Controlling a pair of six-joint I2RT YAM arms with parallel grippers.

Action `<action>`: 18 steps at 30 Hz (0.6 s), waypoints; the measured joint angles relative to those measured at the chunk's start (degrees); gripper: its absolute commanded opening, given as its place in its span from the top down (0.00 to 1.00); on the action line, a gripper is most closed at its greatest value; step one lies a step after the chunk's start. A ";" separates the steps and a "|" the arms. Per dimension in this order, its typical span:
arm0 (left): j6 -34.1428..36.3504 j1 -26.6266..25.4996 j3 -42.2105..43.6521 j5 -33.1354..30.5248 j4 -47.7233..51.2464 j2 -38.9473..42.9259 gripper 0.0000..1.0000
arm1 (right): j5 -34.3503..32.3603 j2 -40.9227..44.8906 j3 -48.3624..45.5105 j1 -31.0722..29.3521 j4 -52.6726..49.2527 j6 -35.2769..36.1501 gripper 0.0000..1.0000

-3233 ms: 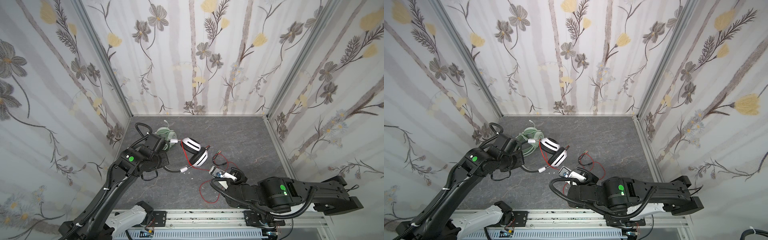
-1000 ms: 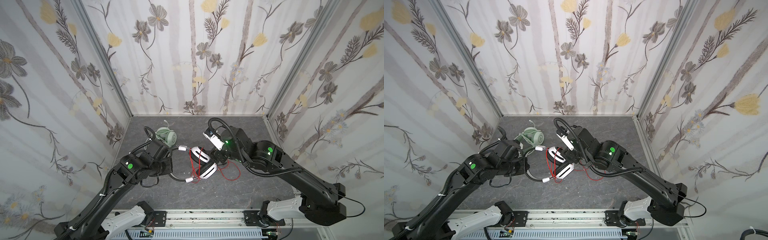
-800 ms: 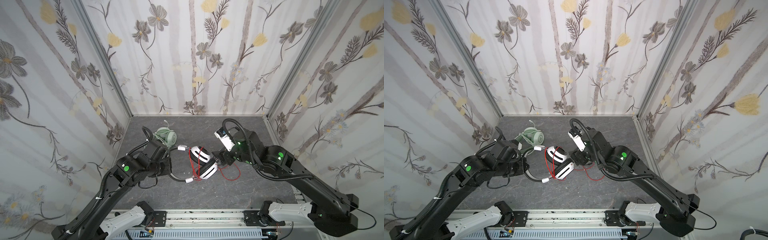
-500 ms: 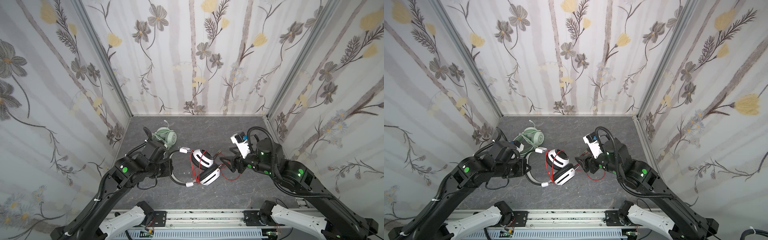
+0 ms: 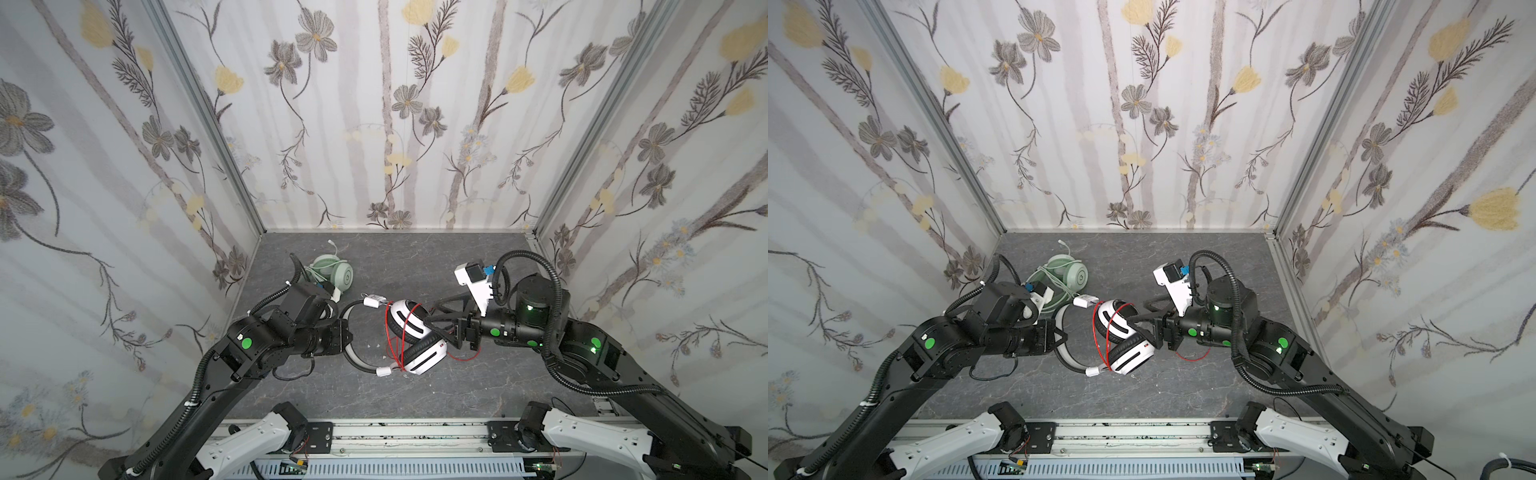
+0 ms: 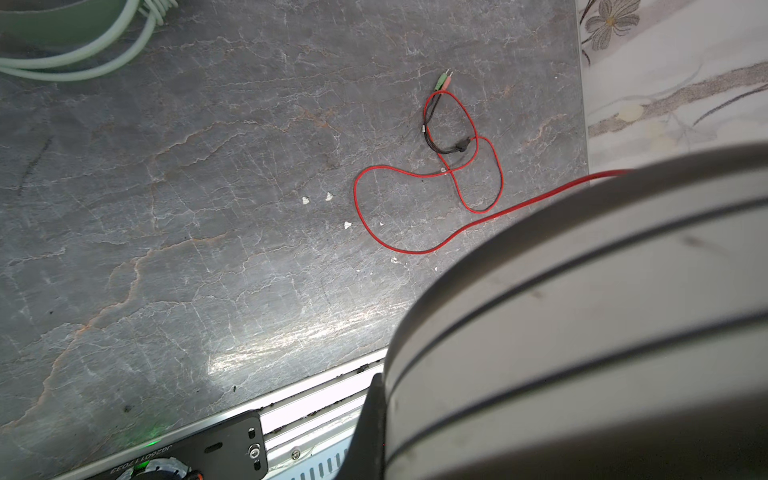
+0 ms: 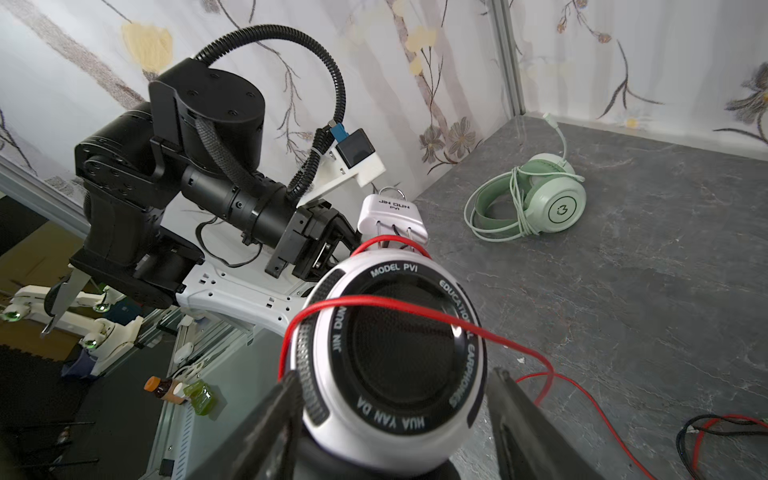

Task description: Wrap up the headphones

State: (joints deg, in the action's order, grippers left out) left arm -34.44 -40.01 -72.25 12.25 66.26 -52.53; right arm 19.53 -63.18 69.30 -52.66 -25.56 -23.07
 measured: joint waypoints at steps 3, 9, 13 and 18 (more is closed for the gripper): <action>0.17 -0.04 0.09 0.09 0.00 -0.07 1.00 | 1.40 -1.95 1.97 -0.04 1.01 0.20 0.29; 0.15 -0.17 0.96 0.17 0.00 -0.11 1.00 | 6.25 -7.34 4.28 -0.02 3.48 -0.46 0.29; 0.11 -0.33 1.03 -0.22 0.02 -0.35 1.00 | 7.32 -8.20 4.39 0.00 3.39 -1.22 0.28; 0.13 -0.39 0.76 -0.61 0.04 -0.79 1.00 | 5.01 -5.62 5.18 0.02 2.12 -1.51 0.26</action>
State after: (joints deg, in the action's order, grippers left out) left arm -34.30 -40.40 -71.48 11.64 66.30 -53.32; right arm 24.53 -68.79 74.48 -52.64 -23.44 -24.58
